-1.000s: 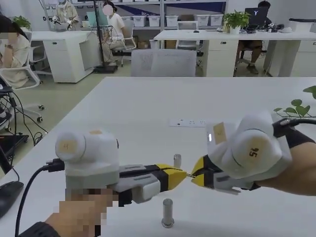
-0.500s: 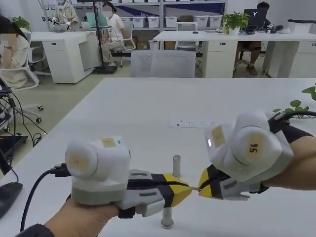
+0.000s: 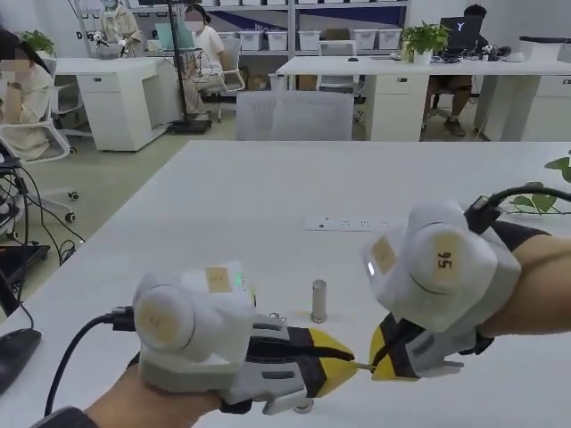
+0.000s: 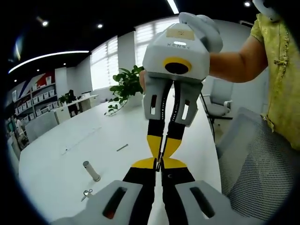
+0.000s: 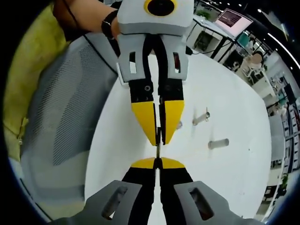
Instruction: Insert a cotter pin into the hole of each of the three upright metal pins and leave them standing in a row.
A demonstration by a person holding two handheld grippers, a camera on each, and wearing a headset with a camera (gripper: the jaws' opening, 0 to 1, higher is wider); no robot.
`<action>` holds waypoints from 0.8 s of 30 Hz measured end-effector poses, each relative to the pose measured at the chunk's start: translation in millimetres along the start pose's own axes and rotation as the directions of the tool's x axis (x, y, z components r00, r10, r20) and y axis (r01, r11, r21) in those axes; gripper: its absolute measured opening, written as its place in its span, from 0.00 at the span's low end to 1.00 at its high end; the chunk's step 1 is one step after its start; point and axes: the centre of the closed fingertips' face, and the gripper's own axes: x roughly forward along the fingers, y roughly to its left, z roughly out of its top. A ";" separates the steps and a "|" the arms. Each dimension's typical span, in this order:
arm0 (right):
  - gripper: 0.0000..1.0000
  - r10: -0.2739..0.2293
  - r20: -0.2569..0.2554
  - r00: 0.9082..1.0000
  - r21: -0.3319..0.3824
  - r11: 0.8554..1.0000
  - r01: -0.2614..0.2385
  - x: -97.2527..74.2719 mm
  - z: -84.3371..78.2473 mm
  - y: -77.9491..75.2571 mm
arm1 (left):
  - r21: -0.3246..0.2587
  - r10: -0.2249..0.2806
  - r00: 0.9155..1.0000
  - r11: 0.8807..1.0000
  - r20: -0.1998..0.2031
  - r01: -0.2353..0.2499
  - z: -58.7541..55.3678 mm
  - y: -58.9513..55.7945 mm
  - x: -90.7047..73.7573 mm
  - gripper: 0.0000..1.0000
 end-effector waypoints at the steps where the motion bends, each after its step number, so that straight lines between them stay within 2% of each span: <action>1: 0.03 0.003 -0.003 1.000 -0.002 1.000 -0.003 0.5 0.0 0.7 | 0.005 -0.003 1.000 1.000 -0.007 0.003 -1.0 -0.3 0.4 0.01; 6: 0.03 0.013 -0.006 1.000 -0.001 1.000 -0.013 -0.2 0.5 1.9 | 0.009 -0.015 1.000 1.000 -0.019 0.015 -2.8 -2.5 1.0 0.02; 9: 0.03 0.013 -0.009 1.000 -0.004 1.000 -0.013 -1.0 0.4 1.3 | 0.009 -0.021 0.999 1.000 -0.046 0.021 -8.1 -4.1 2.7 0.07; 13: 0.03 0.029 -0.015 0.999 -0.003 1.000 -0.029 -1.2 -0.4 4.0 | 0.016 -0.018 0.999 1.000 -0.039 0.019 -7.2 -3.9 3.3 0.03; 18: 0.03 0.023 -0.017 1.000 -0.009 1.000 -0.023 -1.7 -0.3 2.8 | 0.018 -0.020 0.999 1.000 -0.036 0.020 -6.3 -3.3 3.8 0.01; 24: 0.04 0.031 -0.005 1.000 0.001 1.000 -0.031 -3.1 0.4 2.8 | -0.014 -0.027 0.999 1.000 -0.027 0.027 -6.8 -3.1 3.0 0.00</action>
